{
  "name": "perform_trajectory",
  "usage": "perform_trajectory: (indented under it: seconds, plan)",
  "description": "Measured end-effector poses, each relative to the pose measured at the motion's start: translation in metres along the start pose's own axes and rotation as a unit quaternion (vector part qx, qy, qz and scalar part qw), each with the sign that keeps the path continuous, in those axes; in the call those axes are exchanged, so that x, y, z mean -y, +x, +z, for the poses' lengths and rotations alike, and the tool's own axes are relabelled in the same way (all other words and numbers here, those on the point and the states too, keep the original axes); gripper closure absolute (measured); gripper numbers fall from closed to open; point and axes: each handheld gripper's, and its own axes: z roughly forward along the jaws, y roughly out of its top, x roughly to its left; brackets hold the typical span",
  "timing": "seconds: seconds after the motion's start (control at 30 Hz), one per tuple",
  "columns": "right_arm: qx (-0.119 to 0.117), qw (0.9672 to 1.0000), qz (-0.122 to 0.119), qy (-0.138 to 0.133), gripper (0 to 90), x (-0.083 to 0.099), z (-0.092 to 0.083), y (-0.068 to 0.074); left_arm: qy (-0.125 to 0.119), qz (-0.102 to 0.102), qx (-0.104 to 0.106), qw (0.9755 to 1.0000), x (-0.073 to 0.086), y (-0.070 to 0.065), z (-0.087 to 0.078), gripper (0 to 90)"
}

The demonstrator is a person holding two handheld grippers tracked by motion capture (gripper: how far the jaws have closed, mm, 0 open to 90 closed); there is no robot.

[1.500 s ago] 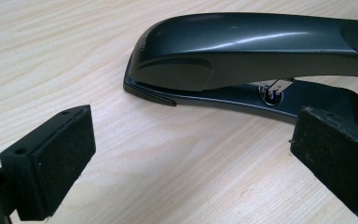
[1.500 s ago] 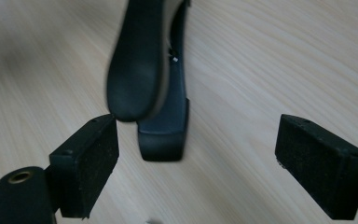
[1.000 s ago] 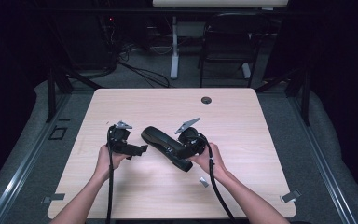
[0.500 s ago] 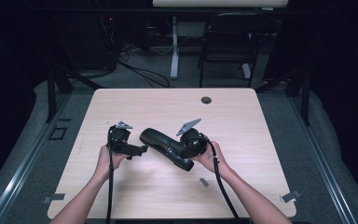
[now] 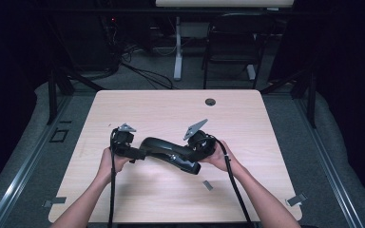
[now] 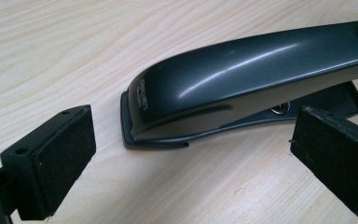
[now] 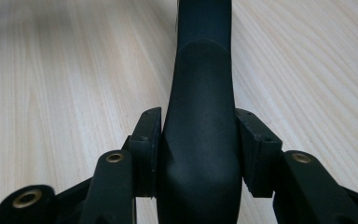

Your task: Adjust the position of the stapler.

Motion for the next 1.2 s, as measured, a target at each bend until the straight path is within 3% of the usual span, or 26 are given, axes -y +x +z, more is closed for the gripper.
perform_trajectory:
  seconds: [0.2, 0.53, 0.73, 0.9, 1.03, 1.2]
  plan:
    - [-0.02, 0.9993, -0.029, 0.011, 55.4, 0.004, -0.005, -0.004, 0.002, 0.028, 0.013, 0.9995, 0.0, -0.005, 0.002, 0.2]
    - [-0.012, 0.9993, 0.032, 0.015, 44.2, 0.008, -0.022, -0.01, -0.028, 0.076, 0.03, 0.9962, -0.002, -0.013, 0.015, 0.2]
    - [0.006, 0.9989, 0.039, 0.025, 45.4, 0.01, -0.03, -0.006, -0.038, 0.094, 0.047, 0.9937, -0.005, -0.007, 0.027, 0.3]
    - [0.012, 0.9985, 0.039, 0.036, 48.9, 0.01, -0.033, -0.003, -0.025, 0.102, 0.075, 0.9917, -0.005, -0.005, 0.034, 0.2]
    - [0.014, 0.9981, 0.039, 0.046, 49.0, 0.011, -0.033, -0.002, -0.017, 0.123, 0.08, 0.9891, -0.007, -0.009, 0.04, 0.0]
    - [0.013, 0.9979, 0.04, 0.049, 50.6, 0.013, -0.034, -0.002, -0.017, 0.13, 0.079, 0.9883, -0.007, -0.011, 0.041, 0.4]
